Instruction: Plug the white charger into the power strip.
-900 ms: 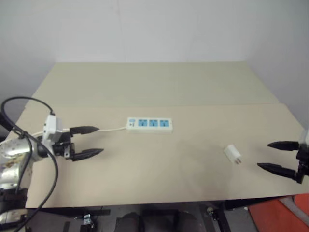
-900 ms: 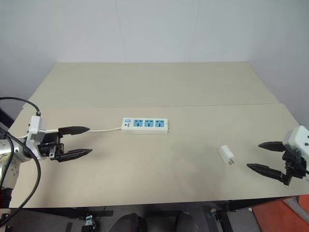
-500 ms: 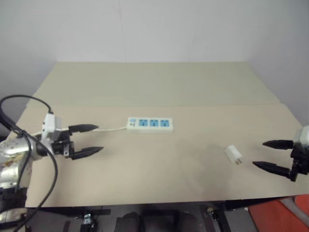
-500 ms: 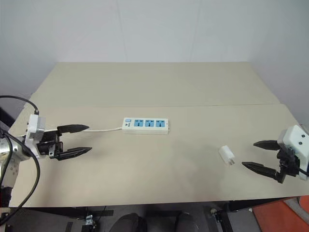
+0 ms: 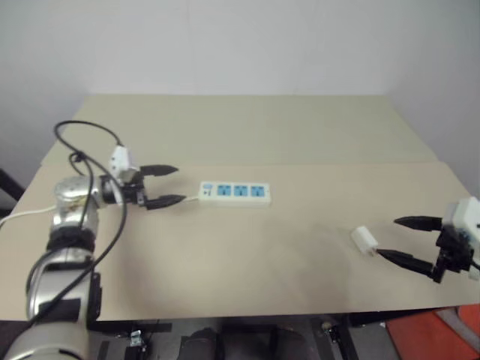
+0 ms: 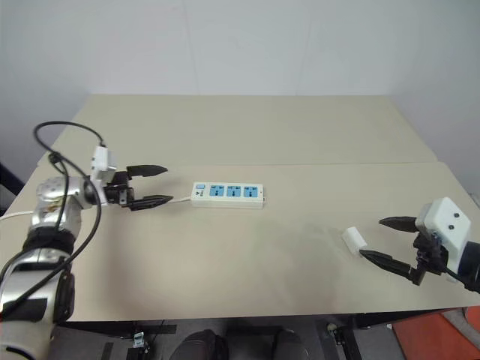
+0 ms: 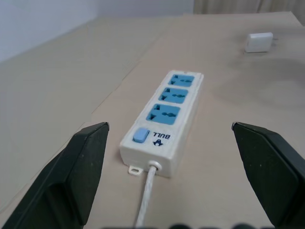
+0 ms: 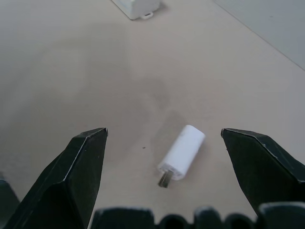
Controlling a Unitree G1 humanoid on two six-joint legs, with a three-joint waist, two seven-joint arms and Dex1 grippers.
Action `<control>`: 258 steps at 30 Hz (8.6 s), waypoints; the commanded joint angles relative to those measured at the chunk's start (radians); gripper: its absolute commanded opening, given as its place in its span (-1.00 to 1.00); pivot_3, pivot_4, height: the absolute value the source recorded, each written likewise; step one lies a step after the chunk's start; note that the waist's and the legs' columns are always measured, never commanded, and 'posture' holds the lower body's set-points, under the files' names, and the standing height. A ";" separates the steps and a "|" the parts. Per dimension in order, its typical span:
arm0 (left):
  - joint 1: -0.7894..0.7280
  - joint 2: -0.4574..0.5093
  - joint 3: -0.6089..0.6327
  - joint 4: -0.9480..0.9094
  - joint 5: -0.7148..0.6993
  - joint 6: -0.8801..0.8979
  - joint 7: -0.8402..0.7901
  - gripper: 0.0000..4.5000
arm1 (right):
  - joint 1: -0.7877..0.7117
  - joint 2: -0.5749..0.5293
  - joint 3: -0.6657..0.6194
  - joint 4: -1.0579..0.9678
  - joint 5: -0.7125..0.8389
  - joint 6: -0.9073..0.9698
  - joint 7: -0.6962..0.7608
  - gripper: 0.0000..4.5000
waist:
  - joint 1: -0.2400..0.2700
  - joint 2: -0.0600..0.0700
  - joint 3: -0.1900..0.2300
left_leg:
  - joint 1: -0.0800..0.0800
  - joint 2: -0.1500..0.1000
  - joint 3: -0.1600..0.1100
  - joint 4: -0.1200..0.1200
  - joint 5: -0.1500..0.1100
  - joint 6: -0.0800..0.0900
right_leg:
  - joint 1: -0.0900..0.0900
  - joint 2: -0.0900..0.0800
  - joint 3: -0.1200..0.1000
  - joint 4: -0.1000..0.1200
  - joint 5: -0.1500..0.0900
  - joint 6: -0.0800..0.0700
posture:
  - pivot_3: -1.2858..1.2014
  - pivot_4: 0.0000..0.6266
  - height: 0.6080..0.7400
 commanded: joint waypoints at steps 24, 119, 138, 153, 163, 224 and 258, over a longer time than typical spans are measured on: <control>-0.173 -0.094 -0.097 0.315 0.370 -0.126 0.231 0.99 | -0.227 -0.038 0.114 -0.423 0.287 0.302 -0.330 1.00 | 0.002 -0.007 0.004 | -0.005 0.002 -0.001 0.004 -0.002 0.003 | -0.003 -0.001 0.000 0.001 0.001 0.002 | 0.03 -0.52 1.00; 0.075 -0.123 0.051 0.048 -0.092 -0.165 -0.068 0.46 | -0.340 0.103 0.414 -0.399 0.195 0.290 -0.452 1.00 | -0.001 -0.008 0.003 | -0.004 0.001 -0.001 0.007 -0.002 0.004 | -0.001 -0.001 0.000 0.002 0.001 0.002 | 0.03 -0.52 1.00; 0.068 -0.144 0.011 0.093 -0.102 -0.191 -0.068 0.99 | -0.283 0.100 0.380 -0.438 0.206 0.310 -0.477 1.00 | -0.001 -0.008 0.003 | -0.004 0.002 -0.001 0.007 -0.003 0.004 | -0.002 -0.001 0.000 0.002 0.001 0.002 | 0.03 -0.52 1.00; 0.045 -0.194 0.034 0.199 -0.020 -0.218 -0.052 0.99 | -0.291 0.097 0.385 -0.445 0.208 0.316 -0.477 1.00 | 0.000 -0.008 0.003 | -0.004 0.002 -0.001 0.007 -0.003 0.005 | -0.002 -0.001 0.000 0.002 0.001 0.002 | 0.03 -0.52 1.00; 0.038 -0.216 0.060 0.223 0.024 -0.225 -0.028 0.99 | -0.278 0.100 0.371 -0.461 0.212 0.330 -0.486 1.00 | 0.003 -0.008 0.003 | -0.004 0.002 -0.001 0.007 -0.003 0.005 | -0.001 -0.001 0.000 0.002 0.001 0.002 | 0.03 -0.52 1.00; 0.075 -0.181 0.066 0.204 0.091 -0.245 -0.068 0.46 | -0.283 0.075 0.353 -0.428 0.229 0.347 -0.464 1.00 | -0.003 -0.008 0.000 | -0.003 0.002 -0.001 0.007 -0.004 0.006 | -0.001 -0.001 0.000 0.002 0.001 0.002 | 0.03 -0.52 1.00; 0.151 -0.266 -0.173 0.026 -0.029 -0.360 -0.068 0.46 | -1.040 -0.214 0.852 0.249 0.158 1.119 -0.486 1.00 | 0.000 -0.002 -0.003 | -0.009 0.001 0.000 0.007 -0.005 0.009 | -0.004 -0.006 -0.001 -0.012 0.005 0.006 | 0.03 -0.52 1.00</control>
